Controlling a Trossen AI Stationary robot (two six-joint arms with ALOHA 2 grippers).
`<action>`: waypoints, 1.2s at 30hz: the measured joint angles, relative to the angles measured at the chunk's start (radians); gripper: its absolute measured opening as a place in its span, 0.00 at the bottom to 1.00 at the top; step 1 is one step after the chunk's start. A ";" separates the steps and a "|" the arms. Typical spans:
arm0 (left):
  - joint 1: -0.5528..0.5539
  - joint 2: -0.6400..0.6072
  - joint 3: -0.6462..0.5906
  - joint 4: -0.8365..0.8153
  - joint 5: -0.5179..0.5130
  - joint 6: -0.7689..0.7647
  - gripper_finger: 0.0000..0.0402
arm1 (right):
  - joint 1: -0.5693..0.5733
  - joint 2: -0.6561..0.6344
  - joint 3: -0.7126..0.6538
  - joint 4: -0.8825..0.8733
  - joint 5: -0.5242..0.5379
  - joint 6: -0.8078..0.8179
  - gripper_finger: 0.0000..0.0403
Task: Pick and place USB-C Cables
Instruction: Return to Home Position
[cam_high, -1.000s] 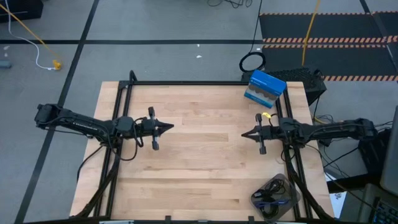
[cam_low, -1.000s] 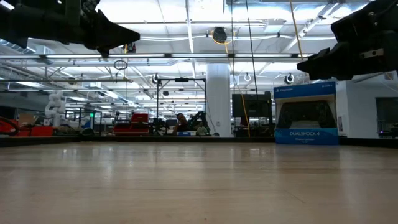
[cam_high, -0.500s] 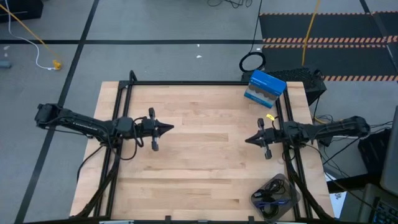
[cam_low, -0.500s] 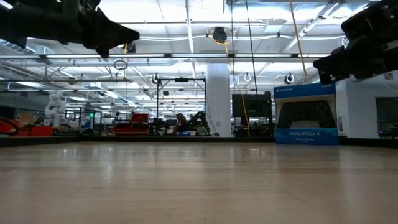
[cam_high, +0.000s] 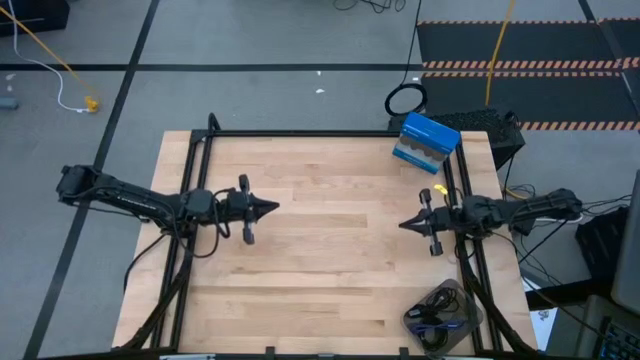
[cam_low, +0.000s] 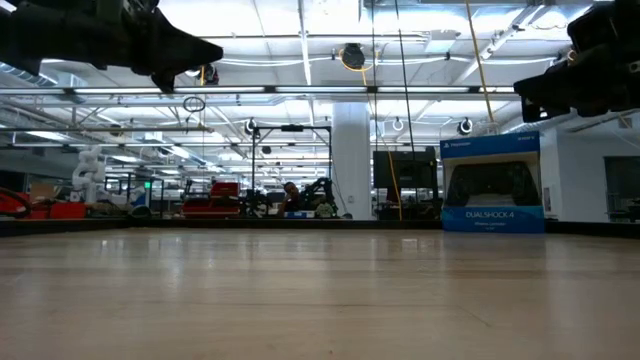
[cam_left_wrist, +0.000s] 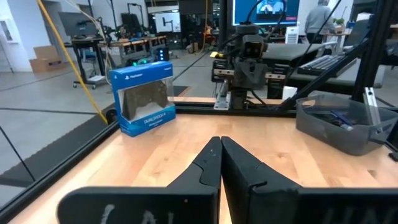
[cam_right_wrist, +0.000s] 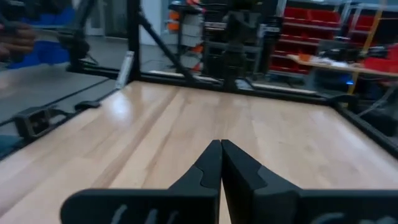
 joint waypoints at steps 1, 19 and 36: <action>-0.005 0.000 0.000 0.000 0.000 0.000 0.02 | 0.000 -0.021 0.000 -0.020 0.021 -0.003 0.00; -0.053 0.000 0.000 0.031 0.000 0.012 0.04 | -0.035 -0.102 -0.037 -0.043 0.045 -0.043 0.00; -0.054 0.000 0.000 0.042 0.000 0.017 0.05 | -0.037 -0.101 -0.037 -0.043 0.050 -0.092 0.00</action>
